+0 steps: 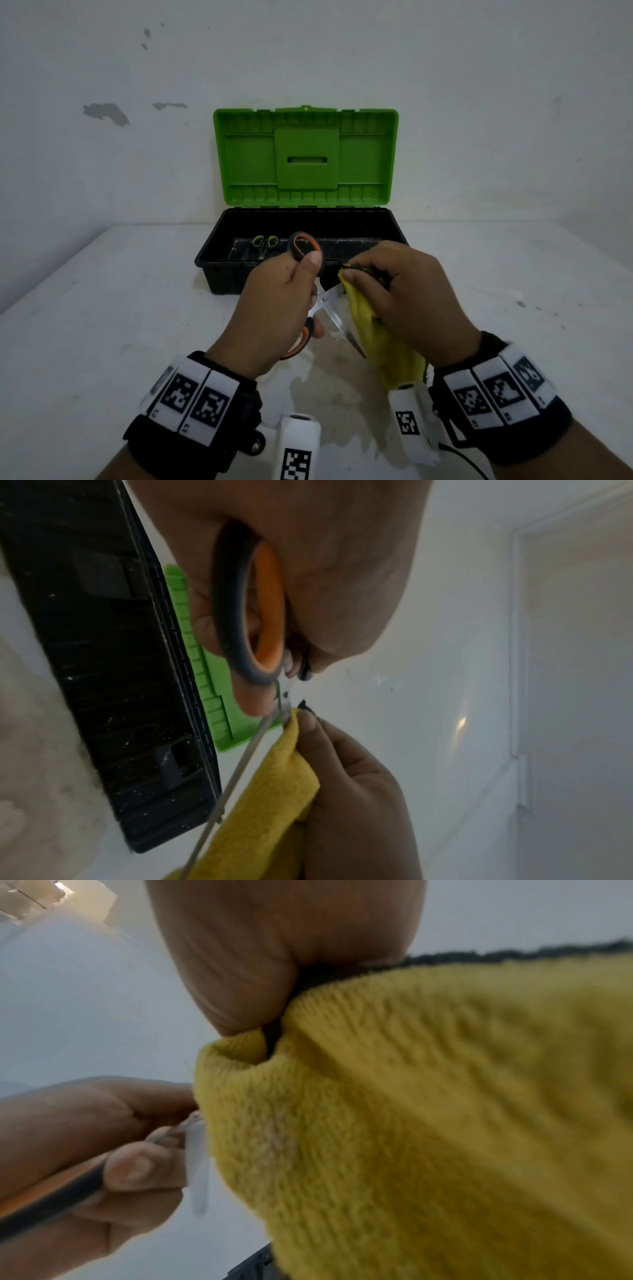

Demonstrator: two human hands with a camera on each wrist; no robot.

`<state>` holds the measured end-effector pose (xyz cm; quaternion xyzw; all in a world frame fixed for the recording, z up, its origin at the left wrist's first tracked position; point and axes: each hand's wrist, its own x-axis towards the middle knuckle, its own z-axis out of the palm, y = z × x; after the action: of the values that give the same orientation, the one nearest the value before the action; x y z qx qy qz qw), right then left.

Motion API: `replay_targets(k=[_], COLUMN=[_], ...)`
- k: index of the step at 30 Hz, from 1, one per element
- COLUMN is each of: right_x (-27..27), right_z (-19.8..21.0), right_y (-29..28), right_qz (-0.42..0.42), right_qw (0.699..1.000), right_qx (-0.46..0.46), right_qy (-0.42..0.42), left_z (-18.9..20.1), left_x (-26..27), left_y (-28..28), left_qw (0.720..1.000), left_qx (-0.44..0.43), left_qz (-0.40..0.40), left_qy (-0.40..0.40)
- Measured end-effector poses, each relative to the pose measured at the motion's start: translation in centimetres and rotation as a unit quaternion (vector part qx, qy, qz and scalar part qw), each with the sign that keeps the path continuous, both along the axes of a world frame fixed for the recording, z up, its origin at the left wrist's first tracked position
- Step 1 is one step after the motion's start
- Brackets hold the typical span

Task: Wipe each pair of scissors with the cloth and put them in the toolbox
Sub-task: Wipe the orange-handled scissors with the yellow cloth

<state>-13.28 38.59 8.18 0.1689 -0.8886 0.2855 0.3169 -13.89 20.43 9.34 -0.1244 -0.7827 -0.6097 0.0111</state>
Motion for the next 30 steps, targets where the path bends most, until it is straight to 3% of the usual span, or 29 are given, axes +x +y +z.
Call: replay_targets(k=[3,7,20,26,30], right_x=[0.2,1.0,-0.4,-0.8,-0.2], right_z=[0.1,0.2,-0.7,-0.8,-0.4], right_y=[-0.1,-2.2,2.1,4.5,3.2], right_qz=[-0.026,0.019,-0.038,-0.118,-0.118], right_qw=[1.000,1.000,0.999,0.993,0.988], right_qx=[0.001,0.014,0.022,-0.020,-0.095], right_qy=[-0.005,0.009,-0.006,0.010,0.035], left_z=[-0.2,-0.1,-0.6,-0.4,-0.8], left_x=[0.2,0.2,0.9,0.4,0.0], left_y=[0.1,0.5,-0.1,-1.0,-0.9], left_qw=[1.000,0.999,1.000,0.996,0.986], left_qx=[0.002,-0.007,0.028,0.066,0.104], left_qz=[0.009,0.008,-0.005,0.032,0.053], left_qy=[0.019,0.052,0.006,-0.058,-0.120])
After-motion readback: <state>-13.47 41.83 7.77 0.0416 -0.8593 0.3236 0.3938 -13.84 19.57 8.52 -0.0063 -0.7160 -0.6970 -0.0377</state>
